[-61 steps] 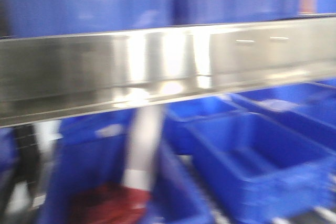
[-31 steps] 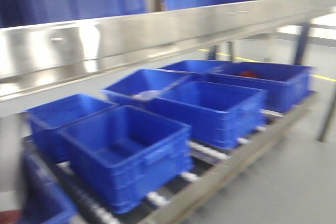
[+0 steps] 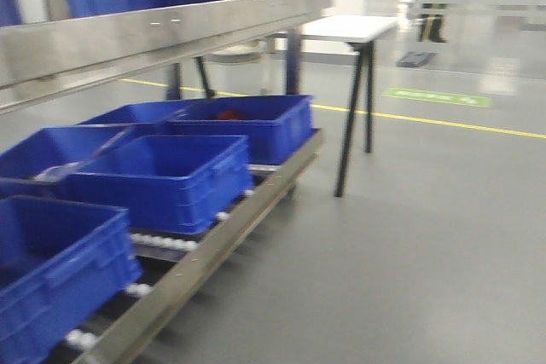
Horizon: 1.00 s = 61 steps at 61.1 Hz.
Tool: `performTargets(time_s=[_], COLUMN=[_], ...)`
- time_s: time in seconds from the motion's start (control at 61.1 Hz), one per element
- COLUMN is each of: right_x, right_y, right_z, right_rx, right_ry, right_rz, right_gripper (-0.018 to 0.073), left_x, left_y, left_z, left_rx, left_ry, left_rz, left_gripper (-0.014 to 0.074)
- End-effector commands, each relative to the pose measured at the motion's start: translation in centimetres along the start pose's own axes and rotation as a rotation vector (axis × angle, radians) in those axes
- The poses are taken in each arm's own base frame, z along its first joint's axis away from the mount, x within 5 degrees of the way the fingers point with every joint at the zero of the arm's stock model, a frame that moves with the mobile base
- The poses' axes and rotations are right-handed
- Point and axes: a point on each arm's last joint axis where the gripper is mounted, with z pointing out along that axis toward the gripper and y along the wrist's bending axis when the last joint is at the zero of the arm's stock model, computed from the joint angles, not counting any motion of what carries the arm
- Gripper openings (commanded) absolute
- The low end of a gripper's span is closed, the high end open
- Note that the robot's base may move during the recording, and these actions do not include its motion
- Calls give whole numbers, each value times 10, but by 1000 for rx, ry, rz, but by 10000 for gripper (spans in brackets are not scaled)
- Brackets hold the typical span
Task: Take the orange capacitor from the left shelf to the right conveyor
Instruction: 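Drive the base away from the shelf across the floor, holding the cylinder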
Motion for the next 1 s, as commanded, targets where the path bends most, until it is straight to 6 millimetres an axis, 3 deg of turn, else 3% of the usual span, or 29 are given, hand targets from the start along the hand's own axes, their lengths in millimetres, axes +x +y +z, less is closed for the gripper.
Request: performTargets(time_s=[0.0, 0.981], right_x=[-18, -18], right_y=[1, 1], right_z=[-3, -3], right_rx=[-1, -1], right_ry=[-117, -117], right_rz=[-18, -18], right_gripper=[116, 116], left_x=[-10, -10], left_y=[0, 0], left_z=[-2, -2], left_rx=[3, 3], left_ry=[-106, -106], left_rz=[-4, -4], left_gripper=[-127, -127])
